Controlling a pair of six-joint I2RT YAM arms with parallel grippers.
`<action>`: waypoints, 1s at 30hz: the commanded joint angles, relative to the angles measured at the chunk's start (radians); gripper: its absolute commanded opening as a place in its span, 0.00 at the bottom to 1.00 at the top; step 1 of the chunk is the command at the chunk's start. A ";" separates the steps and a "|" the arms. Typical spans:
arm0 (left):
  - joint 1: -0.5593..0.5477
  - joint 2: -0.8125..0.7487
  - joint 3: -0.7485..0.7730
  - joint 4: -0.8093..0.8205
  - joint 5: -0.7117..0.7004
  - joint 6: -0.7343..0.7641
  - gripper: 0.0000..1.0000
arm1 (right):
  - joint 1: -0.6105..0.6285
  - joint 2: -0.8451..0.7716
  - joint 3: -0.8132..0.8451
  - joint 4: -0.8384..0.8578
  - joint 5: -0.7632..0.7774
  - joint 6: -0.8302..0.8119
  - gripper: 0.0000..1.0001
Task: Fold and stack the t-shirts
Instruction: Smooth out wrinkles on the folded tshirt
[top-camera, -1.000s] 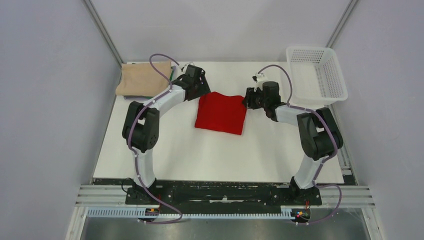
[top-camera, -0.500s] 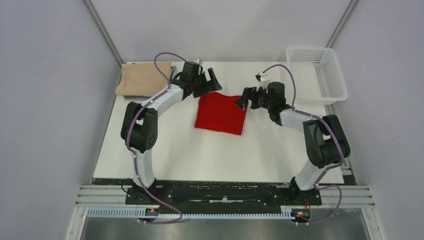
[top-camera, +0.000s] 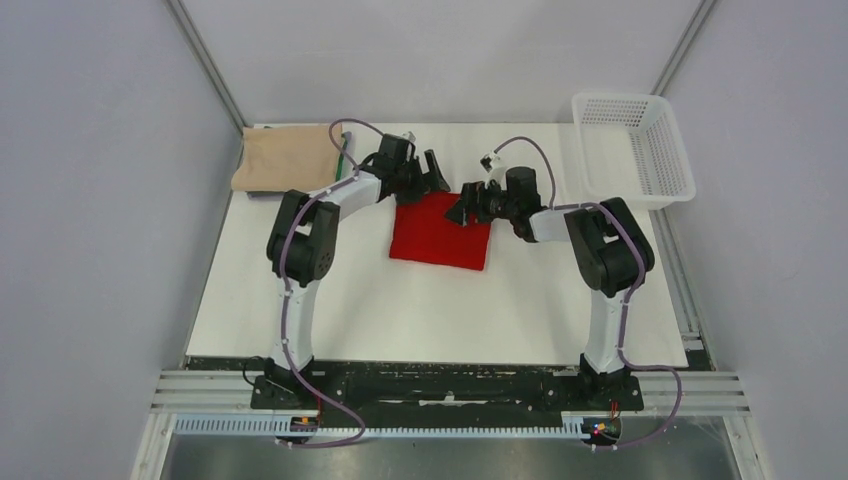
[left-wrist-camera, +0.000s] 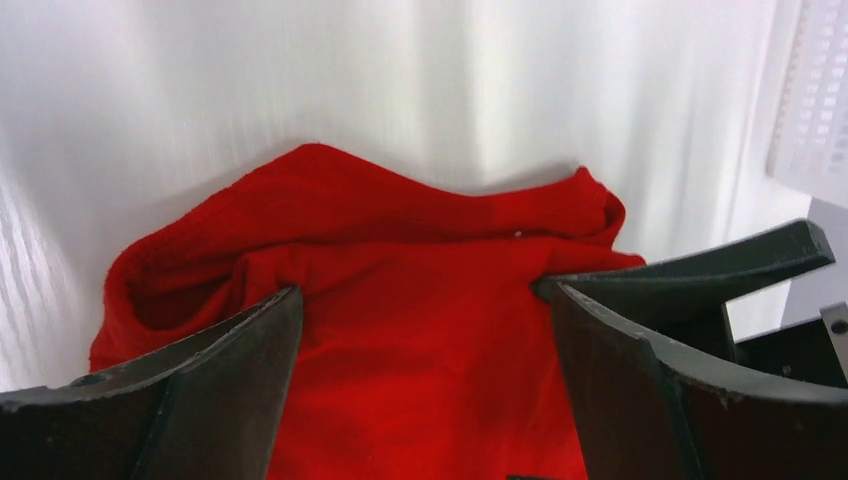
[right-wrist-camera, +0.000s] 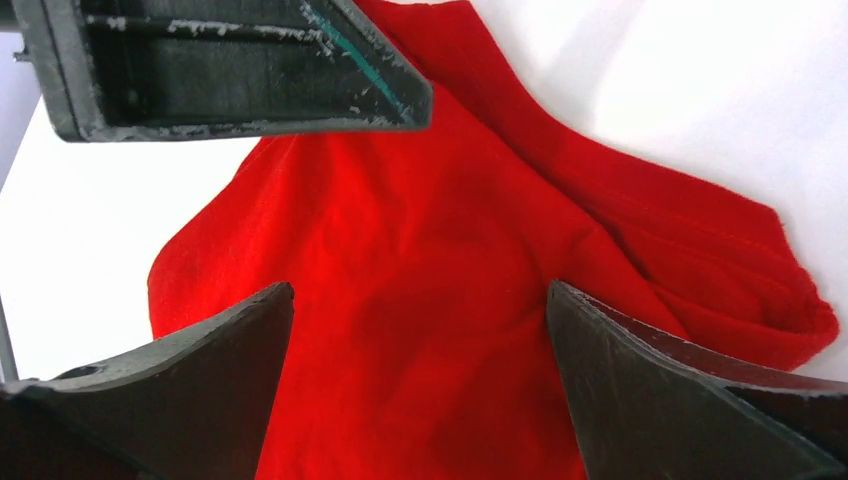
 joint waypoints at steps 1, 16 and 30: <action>-0.008 -0.093 -0.233 0.027 0.042 -0.023 1.00 | 0.045 -0.037 -0.083 -0.015 0.011 -0.017 0.98; -0.217 -0.726 -0.830 0.018 -0.196 -0.076 1.00 | 0.265 -0.560 -0.494 -0.175 0.314 -0.034 0.98; -0.229 -1.072 -1.019 -0.155 -0.348 -0.152 1.00 | 0.263 -1.269 -0.721 -0.398 0.755 0.114 0.98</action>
